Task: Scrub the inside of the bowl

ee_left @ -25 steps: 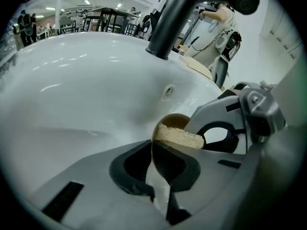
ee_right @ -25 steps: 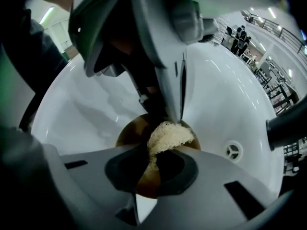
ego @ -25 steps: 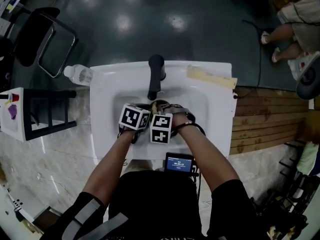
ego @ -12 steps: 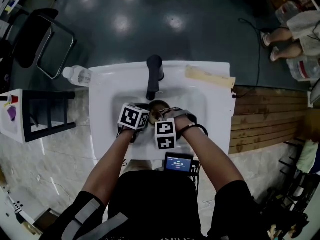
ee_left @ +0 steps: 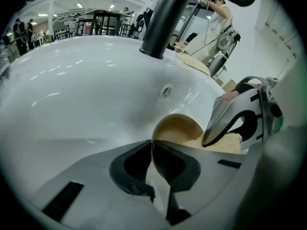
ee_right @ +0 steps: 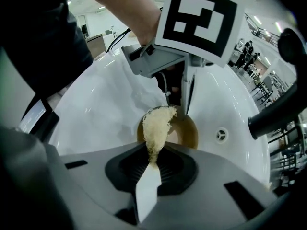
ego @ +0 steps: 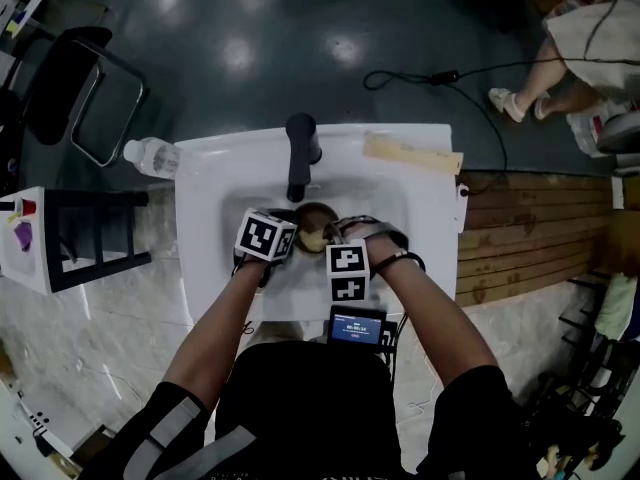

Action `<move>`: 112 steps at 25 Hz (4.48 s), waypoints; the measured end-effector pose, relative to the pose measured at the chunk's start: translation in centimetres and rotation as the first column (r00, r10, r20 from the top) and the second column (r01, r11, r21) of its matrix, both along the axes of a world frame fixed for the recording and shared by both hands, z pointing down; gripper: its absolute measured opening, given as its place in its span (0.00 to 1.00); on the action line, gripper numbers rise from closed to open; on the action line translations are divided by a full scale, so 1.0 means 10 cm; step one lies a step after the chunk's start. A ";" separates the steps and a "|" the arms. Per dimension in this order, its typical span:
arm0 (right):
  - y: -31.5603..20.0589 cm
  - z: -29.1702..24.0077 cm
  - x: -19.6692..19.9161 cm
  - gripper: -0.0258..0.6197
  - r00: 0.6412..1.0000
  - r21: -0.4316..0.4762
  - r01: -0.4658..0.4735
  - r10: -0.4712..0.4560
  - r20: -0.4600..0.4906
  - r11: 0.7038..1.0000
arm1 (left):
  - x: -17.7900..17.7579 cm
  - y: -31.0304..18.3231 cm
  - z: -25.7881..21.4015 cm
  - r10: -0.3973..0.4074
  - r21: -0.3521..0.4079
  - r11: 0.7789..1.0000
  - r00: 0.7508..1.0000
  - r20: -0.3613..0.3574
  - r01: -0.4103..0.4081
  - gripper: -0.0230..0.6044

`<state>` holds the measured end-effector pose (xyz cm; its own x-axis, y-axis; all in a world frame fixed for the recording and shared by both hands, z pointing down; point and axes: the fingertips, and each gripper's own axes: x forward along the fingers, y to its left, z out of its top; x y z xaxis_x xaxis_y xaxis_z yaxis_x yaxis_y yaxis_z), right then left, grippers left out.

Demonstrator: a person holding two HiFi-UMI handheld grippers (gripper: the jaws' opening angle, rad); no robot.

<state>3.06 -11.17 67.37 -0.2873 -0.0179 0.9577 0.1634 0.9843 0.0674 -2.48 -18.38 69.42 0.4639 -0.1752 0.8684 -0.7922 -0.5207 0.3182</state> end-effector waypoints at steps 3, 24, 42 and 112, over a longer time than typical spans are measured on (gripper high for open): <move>-0.11 -0.02 0.07 0.10 0.998 0.012 -0.056 0.056 0.009 0.998 | 0.01 0.00 -0.01 0.012 0.005 1.000 1.000 0.004 -0.012 0.07; -0.38 0.28 -0.27 0.10 0.981 0.038 -0.178 0.181 -0.073 0.983 | 0.01 0.01 -0.02 -0.012 -0.022 1.000 1.000 -0.021 0.012 0.07; 0.09 0.06 -0.16 0.10 0.994 -0.045 0.108 -0.108 -0.007 0.993 | 0.01 -0.03 -0.02 0.029 -0.007 1.000 1.000 0.008 -0.029 0.07; 0.71 -1.85 0.38 0.10 0.312 -0.303 -0.808 0.803 0.507 0.505 | 0.02 1.53 -2.21 0.333 0.454 0.891 0.695 -0.637 -0.010 0.04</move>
<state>6.85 -4.09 48.86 -0.5539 -0.5416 0.6324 -0.7778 0.6075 -0.1611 -2.29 -3.08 47.33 0.9485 -0.2700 0.1659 -0.3167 -0.8259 0.4666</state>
